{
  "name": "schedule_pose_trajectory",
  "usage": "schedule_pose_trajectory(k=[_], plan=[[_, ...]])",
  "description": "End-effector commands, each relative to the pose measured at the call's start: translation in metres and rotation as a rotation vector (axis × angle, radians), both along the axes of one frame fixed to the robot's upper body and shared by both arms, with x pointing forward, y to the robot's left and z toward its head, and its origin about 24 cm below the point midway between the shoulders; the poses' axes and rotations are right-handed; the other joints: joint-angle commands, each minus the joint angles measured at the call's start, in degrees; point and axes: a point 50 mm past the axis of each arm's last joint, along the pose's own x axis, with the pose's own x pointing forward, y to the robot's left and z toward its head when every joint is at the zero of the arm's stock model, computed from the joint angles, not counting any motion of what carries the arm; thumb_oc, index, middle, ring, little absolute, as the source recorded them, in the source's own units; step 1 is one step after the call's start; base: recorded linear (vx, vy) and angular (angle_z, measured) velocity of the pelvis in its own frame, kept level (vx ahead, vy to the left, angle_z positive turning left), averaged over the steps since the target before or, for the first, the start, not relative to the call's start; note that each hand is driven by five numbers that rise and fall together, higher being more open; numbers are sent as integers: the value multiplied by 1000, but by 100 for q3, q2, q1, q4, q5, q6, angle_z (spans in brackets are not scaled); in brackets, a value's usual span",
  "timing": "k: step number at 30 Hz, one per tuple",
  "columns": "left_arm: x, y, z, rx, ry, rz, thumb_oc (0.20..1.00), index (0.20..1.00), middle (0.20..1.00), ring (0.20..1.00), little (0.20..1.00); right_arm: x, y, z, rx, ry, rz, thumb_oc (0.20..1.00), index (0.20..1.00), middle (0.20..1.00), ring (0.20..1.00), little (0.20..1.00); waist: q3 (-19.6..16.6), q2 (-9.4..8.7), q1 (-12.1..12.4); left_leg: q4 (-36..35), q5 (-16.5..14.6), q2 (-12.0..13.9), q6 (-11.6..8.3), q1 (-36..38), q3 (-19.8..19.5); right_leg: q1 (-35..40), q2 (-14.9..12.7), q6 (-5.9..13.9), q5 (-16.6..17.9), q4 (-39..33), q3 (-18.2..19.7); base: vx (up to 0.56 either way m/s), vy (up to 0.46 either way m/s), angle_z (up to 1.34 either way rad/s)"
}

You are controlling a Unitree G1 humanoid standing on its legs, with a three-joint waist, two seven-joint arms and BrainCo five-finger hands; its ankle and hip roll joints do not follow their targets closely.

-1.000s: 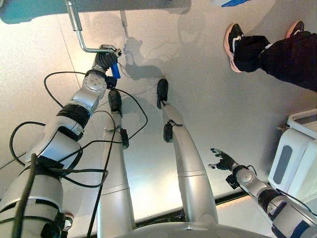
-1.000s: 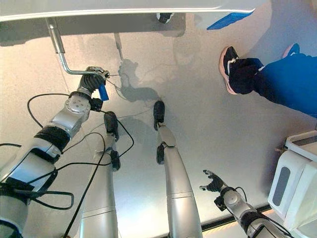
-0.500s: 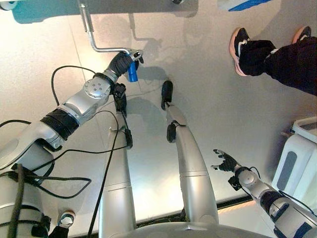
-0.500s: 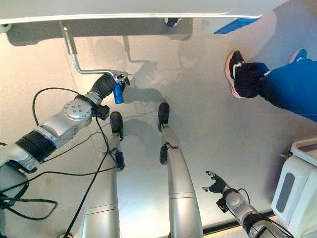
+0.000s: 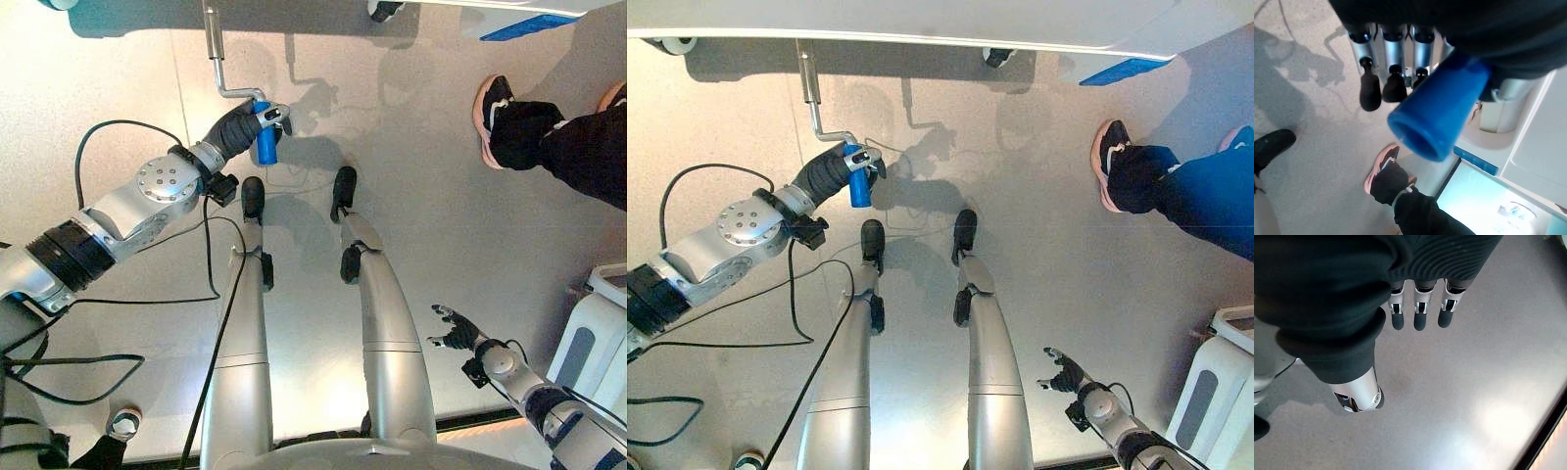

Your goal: Raise the hospital bed

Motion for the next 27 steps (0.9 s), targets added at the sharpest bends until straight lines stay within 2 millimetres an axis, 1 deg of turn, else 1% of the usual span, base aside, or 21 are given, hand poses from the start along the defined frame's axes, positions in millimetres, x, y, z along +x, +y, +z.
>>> schedule_pose_trajectory(k=[1,2,3,4,6,7,9,10,12,14,15,17,18,19,20,21,23,24,25,26,27], plan=[[-54,-38,37,-133,-206,-367,200,200,200,200,200,-56,-31,-17,-70,152,-35,1000,1000,1000,1000,1000,-284,482,-182,-233,189,52,-102,91,11,285,215,420,-172,-86,-190,0,0,0],[-54,-38,37,-134,-206,-365,200,200,200,200,200,-56,-31,-17,-71,152,-33,1000,1000,1000,1000,1000,-286,484,-193,-233,189,52,-102,92,11,286,215,420,-171,-87,-190,3,34,2],[-57,-31,36,-133,-202,-352,200,200,200,200,200,-59,-30,-19,-64,159,-34,1000,1000,1000,1000,1000,-286,487,-156,-231,185,52,-103,92,13,298,207,424,-171,-101,-195,0,0,0],[-57,-30,36,-135,-202,-350,200,200,200,200,200,-59,-30,-19,-66,160,-31,1000,1000,1000,1000,1000,-290,492,-172,-230,185,52,-103,92,12,298,207,424,-171,-102,-195,0,0,0],[-61,-20,36,-137,-204,-328,200,200,200,200,200,-60,-30,-20,-62,161,-31,1000,1000,1000,1000,1000,-283,514,-128,-220,178,42,-101,93,24,301,206,429,-173,-92,-195,3,17,0],[-63,-11,36,-147,-210,-296,200,200,200,200,200,-61,-29,-20,-57,160,-28,1000,1000,1000,1000,1000,-280,525,-100,-204,175,35,-97,90,15,301,200,431,-177,-83,-201,7,34,1],[-64,-6,36,-148,-214,-278,200,200,200,200,200,-62,-30,-20,-57,162,-27,1000,1000,1000,1000,1000,-277,530,-87,-201,176,35,-97,88,17,305,195,431,-183,-79,-205,0,0,0],[-66,3,35,-153,-218,-245,200,200,200,200,200,-64,-29,-20,-50,164,-24,1000,1000,1000,1000,1000,-262,532,-33,-189,171,28,-95,88,15,312,190,433,-192,-75,-202,0,0,0],[-67,17,34,-177,-232,-190,200,200,200,200,200,-66,-29,-21,-48,166,-19,1000,1000,1000,1000,1000,-253,545,-14,-165,155,24,-86,100,20,315,190,434,-206,-42,-205,0,0,0],[-67,22,33,-183,-236,-166,200,200,200,200,200,-66,-29,-20,-46,162,-21,1000,1000,1000,1000,1000,-249,548,9,-150,148,19,-81,97,22,317,185,434,-212,-26,-212,0,0,0],[-67,34,33,-206,-253,-114,200,200,200,200,200,-65,-28,-20,-45,157,-15,1000,1000,1000,1000,1000,-239,555,43,-140,139,11,-73,97,31,320,180,436,-214,-15,-211,0,0,0],[-68,41,30,-218,-255,-79,200,200,200,200,200,-64,-28,-19,-46,151,-12,1000,1000,1000,1000,1000,-234,561,35,-131,133,8,-68,93,33,318,175,437,-214,-10,-219,0,0,0],[-68,41,30,-218,-255,-78,200,200,200,200,200,-64,-28,-19,-47,151,-12,1000,1000,1000,1000,1000,-235,561,28,-131,133,8,-68,93,33,318,175,437,-214,-10,-219,0,0,0],[-67,58,26,-246,-271,13,200,200,200,200,200,-65,-29,-18,-46,146,-16,1000,1000,1000,1000,1000,-218,557,71,-128,119,5,-51,96,36,330,159,438,-215,-16,-221,0,0,0],[-67,59,26,-246,-271,14,200,200,200,200,200,-64,-29,-18,-47,146,-15,1000,1000,1000,1000,1000,-219,556,63,-128,120,5,-51,96,35,330,159,438,-215,-16,-221,8,35,-2],[-66,71,20,-271,-278,85,200,200,200,200,200,-64,-29,-18,-44,139,-19,1000,1000,1000,1000,1000,-205,565,88,-101,109,1,-43,88,41,321,158,431,-223,3,-221,0,0,0],[-63,86,13,-322,-291,181,200,200,200,200,200,-63,-28,-18,-43,132,-21,1000,1000,1000,1000,1000,-186,551,99,-70,102,-1,-35,78,47,320,151,433,-222,12,-223,4,15,-3],[-61,92,9,-337,-289,215,200,200,200,200,200,-61,-28,-16,-41,122,-18,1000,1000,1000,1000,1000,-178,541,94,-67,97,-1,-34,75,47,320,152,430,-224,10,-218,0,0,0],[-61,92,9,-337,-289,216,200,200,200,200,200,-61,-28,-16,-42,122,-18,1000,1000,1000,1000,1000,-178,543,90,-67,97,-1,-34,76,46,320,152,430,-225,10,-218,0,0,0],[-59,101,3,-363,-287,280,200,200,200,200,200,-60,-28,-16,-40,116,-23,1000,1000,1000,1000,1000,-167,533,99,-65,88,1,-29,75,48,320,147,425,-231,8,-221,0,0,0],[-56,105,-1,-360,-284,318,200,200,200,200,200,-58,-27,-15,-36,108,-26,1000,1000,1000,1000,1000,-155,525,90,-46,82,3,-26,73,42,323,148,424,-232,8,-222,0,0,0]])
